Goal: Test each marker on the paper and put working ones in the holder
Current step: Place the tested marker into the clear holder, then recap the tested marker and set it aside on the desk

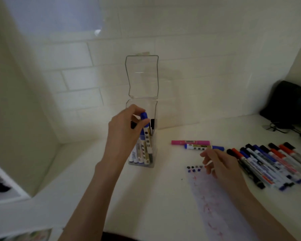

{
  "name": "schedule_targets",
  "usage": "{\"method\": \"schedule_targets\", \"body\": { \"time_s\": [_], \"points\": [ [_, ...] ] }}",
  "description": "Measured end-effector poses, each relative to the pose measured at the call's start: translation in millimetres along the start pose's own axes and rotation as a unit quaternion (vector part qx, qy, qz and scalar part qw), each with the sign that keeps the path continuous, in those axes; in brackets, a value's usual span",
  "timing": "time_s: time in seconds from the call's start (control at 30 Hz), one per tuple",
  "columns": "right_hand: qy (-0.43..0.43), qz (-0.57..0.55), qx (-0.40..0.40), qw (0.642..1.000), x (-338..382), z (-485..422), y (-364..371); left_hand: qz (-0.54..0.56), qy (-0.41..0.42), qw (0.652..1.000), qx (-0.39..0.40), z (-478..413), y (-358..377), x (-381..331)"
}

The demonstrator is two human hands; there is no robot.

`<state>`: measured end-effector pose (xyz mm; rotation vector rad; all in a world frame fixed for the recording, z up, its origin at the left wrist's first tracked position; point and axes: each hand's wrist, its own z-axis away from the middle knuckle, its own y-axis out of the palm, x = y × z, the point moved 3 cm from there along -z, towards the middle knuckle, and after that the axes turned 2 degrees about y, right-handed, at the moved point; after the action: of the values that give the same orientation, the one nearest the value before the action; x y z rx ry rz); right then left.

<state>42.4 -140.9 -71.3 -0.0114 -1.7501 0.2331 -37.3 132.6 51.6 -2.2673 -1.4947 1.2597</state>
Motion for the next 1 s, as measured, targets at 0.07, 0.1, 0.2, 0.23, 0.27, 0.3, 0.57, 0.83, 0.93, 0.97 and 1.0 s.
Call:
{"method": "schedule_targets", "body": {
  "time_s": [0.07,0.1,0.2,0.23,0.27,0.3,0.57,0.83,0.93,0.97,1.0],
  "points": [
    [-0.003,0.006,-0.001,1.0,-1.2,-0.9,-0.7,-0.065,0.022,0.998,0.017,0.8,7.0,6.4],
    [-0.004,0.01,-0.005,1.0,-1.4,-1.6,-1.2,-0.092,0.032,0.995,0.021,1.1,9.6,9.8],
    [-0.024,0.072,-0.034,0.997,-2.8,-4.5,-3.5,-0.136,0.05,0.989,0.02,2.7,13.0,17.8],
    [-0.036,0.101,-0.039,0.993,-3.7,-5.5,-4.4,-0.149,0.063,0.987,0.018,4.3,13.9,19.3],
    [-0.049,0.135,-0.041,0.989,-4.5,-5.4,-5.2,-0.162,0.077,0.984,0.016,6.4,15.6,20.3],
    [-0.067,0.179,-0.047,0.98,-6.1,-6.1,-6.1,-0.171,0.087,0.981,0.012,8.7,17.3,21.1],
    [-0.136,0.453,0.022,0.881,-35.7,-19.8,-4.0,-0.083,0.162,0.961,-0.207,48.7,23.9,-11.9],
    [-0.218,0.485,-0.104,0.84,-31.2,-22.0,-15.1,0.025,0.233,0.972,0.032,72.5,99.2,-44.7],
    [-0.255,0.473,-0.11,0.836,-22.2,-22.9,-16.6,0.064,0.133,0.983,0.108,67.9,122.0,-41.4],
    [-0.248,0.439,-0.115,0.856,-15.6,-23.2,-17.6,0.078,0.096,0.985,0.121,66.6,128.6,-37.7],
    [-0.216,0.369,-0.11,0.897,-8.0,-22.4,-19.6,0.084,0.068,0.984,0.139,66.0,135.2,-34.3]
  ]
}}
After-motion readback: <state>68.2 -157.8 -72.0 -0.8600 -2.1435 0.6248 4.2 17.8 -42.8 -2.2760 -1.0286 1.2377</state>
